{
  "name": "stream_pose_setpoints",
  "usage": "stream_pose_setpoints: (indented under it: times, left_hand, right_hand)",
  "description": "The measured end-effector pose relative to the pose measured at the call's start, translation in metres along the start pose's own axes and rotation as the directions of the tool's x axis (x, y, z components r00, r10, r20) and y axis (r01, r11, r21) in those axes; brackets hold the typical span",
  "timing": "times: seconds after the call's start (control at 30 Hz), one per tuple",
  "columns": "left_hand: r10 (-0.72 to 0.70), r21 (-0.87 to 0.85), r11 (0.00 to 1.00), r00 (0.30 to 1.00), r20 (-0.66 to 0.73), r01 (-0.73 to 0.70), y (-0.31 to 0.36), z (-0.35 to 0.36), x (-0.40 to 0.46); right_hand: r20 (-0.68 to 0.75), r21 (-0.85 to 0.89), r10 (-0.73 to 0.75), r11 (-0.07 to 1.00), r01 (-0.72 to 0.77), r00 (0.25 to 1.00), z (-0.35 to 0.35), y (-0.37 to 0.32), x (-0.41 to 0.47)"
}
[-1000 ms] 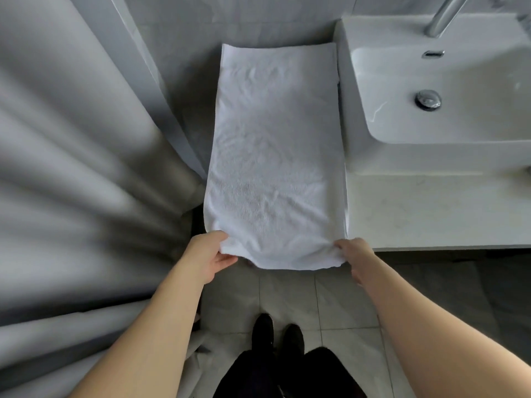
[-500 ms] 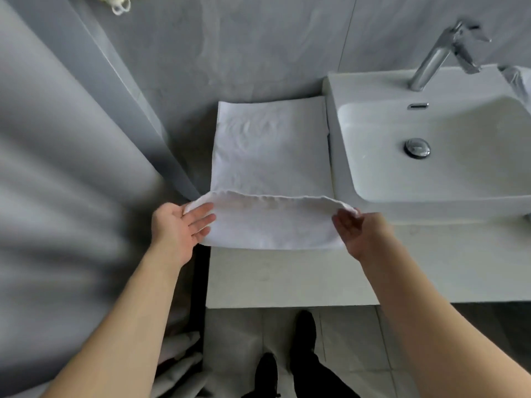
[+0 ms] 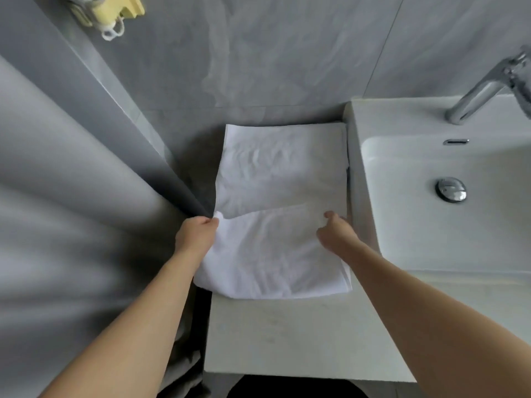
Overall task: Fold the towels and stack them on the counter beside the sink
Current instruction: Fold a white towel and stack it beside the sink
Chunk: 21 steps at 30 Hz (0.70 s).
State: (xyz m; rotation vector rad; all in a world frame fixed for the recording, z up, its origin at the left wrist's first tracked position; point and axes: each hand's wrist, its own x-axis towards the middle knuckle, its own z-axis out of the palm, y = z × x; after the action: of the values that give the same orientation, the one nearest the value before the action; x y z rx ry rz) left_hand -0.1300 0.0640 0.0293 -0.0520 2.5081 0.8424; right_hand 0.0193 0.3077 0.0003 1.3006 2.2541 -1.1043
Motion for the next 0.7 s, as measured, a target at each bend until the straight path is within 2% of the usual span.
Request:
stream_pose_setpoints:
  times: [0.07, 0.17, 0.23, 0.33, 0.4, 0.5, 0.6, 0.7]
  left_hand:
    - [0.031, 0.036, 0.999, 0.999, 0.014, -0.031, -0.001, 0.004, 0.017]
    - [0.051, 0.035, 0.998, 0.998, 0.029, -0.052, -0.004, 0.010, 0.033]
    - [0.062, 0.018, 0.998, 0.997, 0.041, -0.063, -0.004, 0.012, 0.037]
    - [0.121, -0.051, 0.992, 0.992, 0.045, -0.119, 0.000, 0.012, 0.038]
    - [0.178, -0.136, 0.975, 0.984, 0.007, -0.176, 0.007, 0.008, 0.041]
    - [0.234, -0.304, 0.923, 0.971, -0.042, -0.235, 0.021, -0.003, 0.052]
    - [0.188, -0.489, 0.843, 0.974, -0.123, -0.225, 0.040, -0.016, 0.073]
    - [0.205, -0.509, 0.826, 0.970, -0.128, -0.241, 0.070, -0.019, 0.106]
  right_hand:
    - [0.018, 0.024, 0.064, 0.998, -0.065, 0.998, 0.013, -0.003, 0.016]
    - [-0.096, 0.023, 0.195, 0.981, -0.194, 0.976, 0.021, -0.014, 0.038]
    - [-0.153, -0.025, 0.215, 0.975, -0.221, 0.965, 0.024, -0.021, 0.052]
    - [-0.073, -0.123, 0.181, 0.974, -0.189, 0.981, 0.023, -0.031, 0.063]
    - [-0.068, -0.237, 0.103, 0.965, -0.116, 0.992, 0.017, -0.035, 0.064]
    - [-0.167, -0.354, -0.101, 0.934, 0.036, 0.981, -0.014, -0.044, 0.067]
    - [-0.385, -0.502, -0.303, 0.861, 0.077, 0.872, -0.064, -0.060, 0.078]
    - [-0.438, -0.684, -0.463, 0.728, 0.049, 0.771, -0.109, -0.080, 0.101]
